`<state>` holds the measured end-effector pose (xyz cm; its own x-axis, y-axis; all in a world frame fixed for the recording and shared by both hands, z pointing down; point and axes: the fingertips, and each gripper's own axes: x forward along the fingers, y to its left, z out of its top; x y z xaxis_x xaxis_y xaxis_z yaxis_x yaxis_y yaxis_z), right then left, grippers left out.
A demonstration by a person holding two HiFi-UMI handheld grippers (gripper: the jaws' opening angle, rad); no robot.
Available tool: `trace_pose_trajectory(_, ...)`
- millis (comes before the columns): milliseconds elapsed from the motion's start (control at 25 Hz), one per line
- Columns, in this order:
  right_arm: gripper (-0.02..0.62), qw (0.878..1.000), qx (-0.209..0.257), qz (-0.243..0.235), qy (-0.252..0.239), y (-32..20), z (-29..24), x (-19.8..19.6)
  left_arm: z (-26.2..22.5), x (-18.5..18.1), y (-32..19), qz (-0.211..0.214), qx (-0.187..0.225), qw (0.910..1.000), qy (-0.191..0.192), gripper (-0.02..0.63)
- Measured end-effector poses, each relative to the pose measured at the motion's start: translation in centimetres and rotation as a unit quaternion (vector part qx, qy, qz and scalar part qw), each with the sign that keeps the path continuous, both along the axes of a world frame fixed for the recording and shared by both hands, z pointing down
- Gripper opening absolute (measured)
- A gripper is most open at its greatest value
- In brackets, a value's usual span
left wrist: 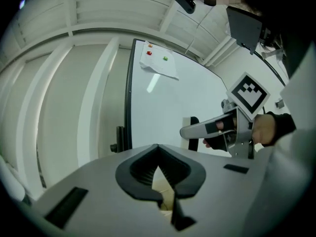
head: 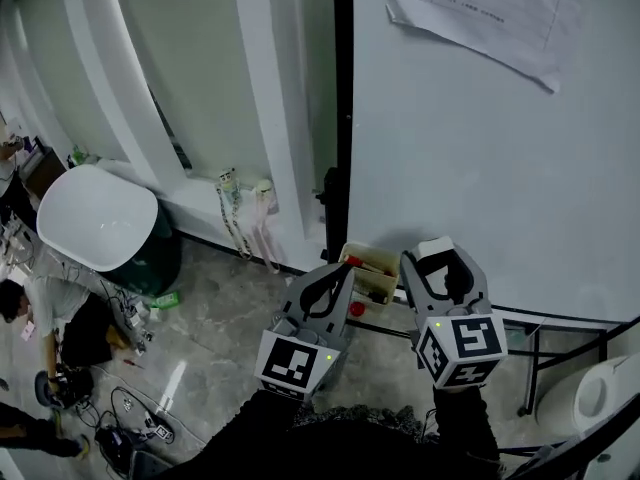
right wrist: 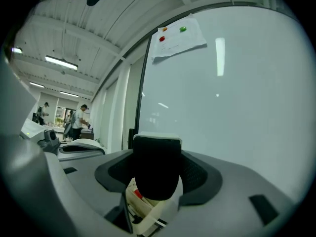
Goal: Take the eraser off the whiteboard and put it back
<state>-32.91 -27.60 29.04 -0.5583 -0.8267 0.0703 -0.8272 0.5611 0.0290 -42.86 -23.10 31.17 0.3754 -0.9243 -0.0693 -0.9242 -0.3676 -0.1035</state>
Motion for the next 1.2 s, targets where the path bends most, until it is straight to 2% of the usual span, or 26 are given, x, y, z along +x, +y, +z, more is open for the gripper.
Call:
trace_pose_trajectory(80,0.270,1.000,0.005,0.025,-0.003,-0.2,-0.6,-1.5,0.0,-1.5,-0.1,0.022,-0.004,0.9997,-0.008,0.005)
trace_pose_trajectory(320,0.270,0.994,0.017,0.105,0.002,-1.2,-2.7,-4.5,0.5,-5.3,-0.2,0.061,-0.017,0.9980,-0.003,0.005)
trace_pose_trajectory(480,0.270,0.991,0.013,0.131,0.002,-2.6,-3.4,-6.2,0.6,-6.6,0.2,0.082,-0.018,0.9964,-0.009,0.005)
trace_pose_trajectory(720,0.270,0.986,0.003,0.166,0.001,-4.6,-3.4,-7.5,0.9,-8.1,0.4,0.096,-0.022,0.9951,0.003,0.005)
trace_pose_trajectory(960,0.270,0.979,0.008,0.202,-0.028,-5.7,-4.1,-7.5,1.1,-9.3,-0.3,0.100,-0.024,0.9947,0.009,0.005)
trace_pose_trajectory(1200,0.270,0.974,0.021,0.222,-0.027,-6.2,-4.5,-7.4,0.6,-9.3,-1.1,0.109,-0.018,0.9939,0.008,0.005)
